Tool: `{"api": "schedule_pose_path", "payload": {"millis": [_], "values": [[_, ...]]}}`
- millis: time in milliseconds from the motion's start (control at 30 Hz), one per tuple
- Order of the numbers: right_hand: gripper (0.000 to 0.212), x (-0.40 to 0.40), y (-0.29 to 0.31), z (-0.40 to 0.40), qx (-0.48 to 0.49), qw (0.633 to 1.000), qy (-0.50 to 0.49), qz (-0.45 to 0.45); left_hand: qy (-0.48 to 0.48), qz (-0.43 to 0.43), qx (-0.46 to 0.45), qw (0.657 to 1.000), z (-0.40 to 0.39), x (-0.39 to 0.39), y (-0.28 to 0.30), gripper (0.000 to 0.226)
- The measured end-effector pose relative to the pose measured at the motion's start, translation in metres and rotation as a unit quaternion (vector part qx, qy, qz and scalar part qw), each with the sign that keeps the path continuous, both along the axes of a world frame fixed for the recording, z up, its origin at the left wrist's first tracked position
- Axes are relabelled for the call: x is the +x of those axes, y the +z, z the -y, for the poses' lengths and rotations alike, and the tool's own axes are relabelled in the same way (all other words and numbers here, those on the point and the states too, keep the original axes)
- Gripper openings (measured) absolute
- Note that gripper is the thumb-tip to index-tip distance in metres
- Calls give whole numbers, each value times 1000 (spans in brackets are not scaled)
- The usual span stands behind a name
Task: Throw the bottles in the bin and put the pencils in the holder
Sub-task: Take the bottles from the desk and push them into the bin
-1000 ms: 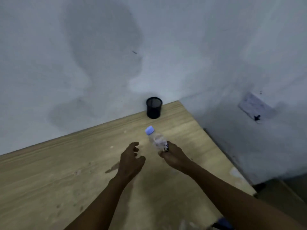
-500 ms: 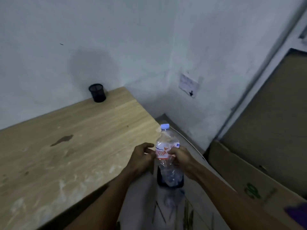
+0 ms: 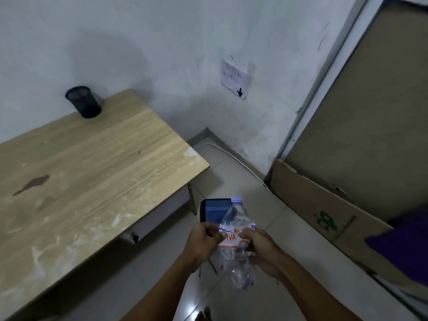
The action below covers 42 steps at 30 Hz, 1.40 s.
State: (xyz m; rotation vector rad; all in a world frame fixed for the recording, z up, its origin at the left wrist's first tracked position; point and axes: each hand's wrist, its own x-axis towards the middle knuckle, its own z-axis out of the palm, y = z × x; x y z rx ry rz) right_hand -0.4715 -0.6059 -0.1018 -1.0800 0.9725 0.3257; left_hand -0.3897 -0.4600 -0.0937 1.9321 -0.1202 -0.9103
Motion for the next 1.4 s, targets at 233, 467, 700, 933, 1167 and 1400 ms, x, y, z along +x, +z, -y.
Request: {"api": "schedule_pose_path", "payload": {"millis": [233,467,700,933,1167,1400], "values": [[22,9,-90,17,-71,997,20,-23,-11,-22,21,999,14,16,-97,20],[20,20,-225,33,-111,993,-25,-34,6,-44,30,999,32,21,-226,21],[21,49,-354,63,-204,974,-44,88,-10,100,62,993,49,60,-355,41],[28,85,-425,80,-335,891,14,307,-16,367,101,925,68,135,-449,83],[22,111,-489,89,-458,797,102,381,-136,451,125,873,75,168,-506,92],[12,122,-513,82,-680,644,216,275,-76,509,74,854,73,177,-526,66]]}}
